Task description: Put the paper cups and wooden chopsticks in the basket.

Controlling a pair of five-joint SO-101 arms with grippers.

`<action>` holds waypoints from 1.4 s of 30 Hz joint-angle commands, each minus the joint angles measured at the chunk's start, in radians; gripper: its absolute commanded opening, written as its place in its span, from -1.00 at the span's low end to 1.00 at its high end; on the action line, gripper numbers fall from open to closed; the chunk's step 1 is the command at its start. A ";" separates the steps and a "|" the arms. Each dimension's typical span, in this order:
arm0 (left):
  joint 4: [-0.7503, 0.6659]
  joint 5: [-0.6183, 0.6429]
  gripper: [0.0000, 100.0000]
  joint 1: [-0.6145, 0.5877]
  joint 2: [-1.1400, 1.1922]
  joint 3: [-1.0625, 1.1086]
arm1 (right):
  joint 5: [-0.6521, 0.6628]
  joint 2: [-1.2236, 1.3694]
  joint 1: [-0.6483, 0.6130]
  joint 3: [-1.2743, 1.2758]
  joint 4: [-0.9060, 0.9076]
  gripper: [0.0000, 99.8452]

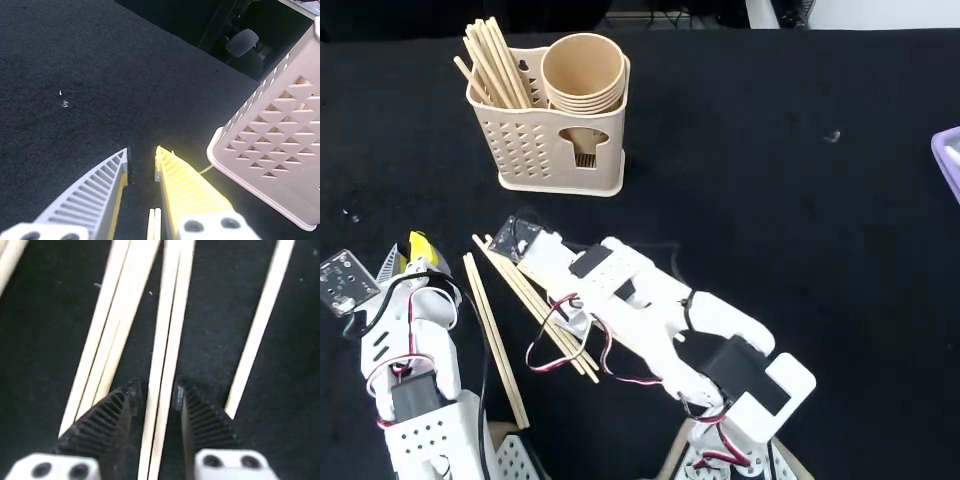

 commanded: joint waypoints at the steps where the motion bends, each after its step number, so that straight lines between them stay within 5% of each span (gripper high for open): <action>1: -0.014 -0.006 -0.80 0.004 -0.006 0.024 | 0.011 0.012 0.023 -0.016 0.017 -0.83; 7: -0.014 -0.006 -0.80 0.004 -0.006 0.024 | 0.144 0.004 0.015 -0.002 0.068 -0.98; 14: -0.014 -0.006 -0.80 0.004 -0.006 0.024 | 0.052 -0.248 0.173 -0.045 0.146 -0.98; 22: -0.014 -0.006 -0.80 0.008 -0.006 0.024 | -0.008 -0.651 0.143 -0.107 0.233 -0.98; 25: -0.014 -0.006 -0.80 0.008 -0.006 0.024 | -0.092 -0.707 0.124 -0.183 0.109 -0.98; 31: -0.014 -0.006 -0.80 0.008 -0.006 0.024 | -0.305 -0.610 0.124 -0.180 -0.431 -0.98; 37: -0.014 -0.006 -0.80 0.008 -0.006 0.024 | -0.336 -0.466 0.129 -0.246 -0.947 -0.98; 42: -0.014 -0.006 -0.80 0.008 -0.006 0.024 | -0.334 -0.271 0.130 -0.461 -0.980 -0.98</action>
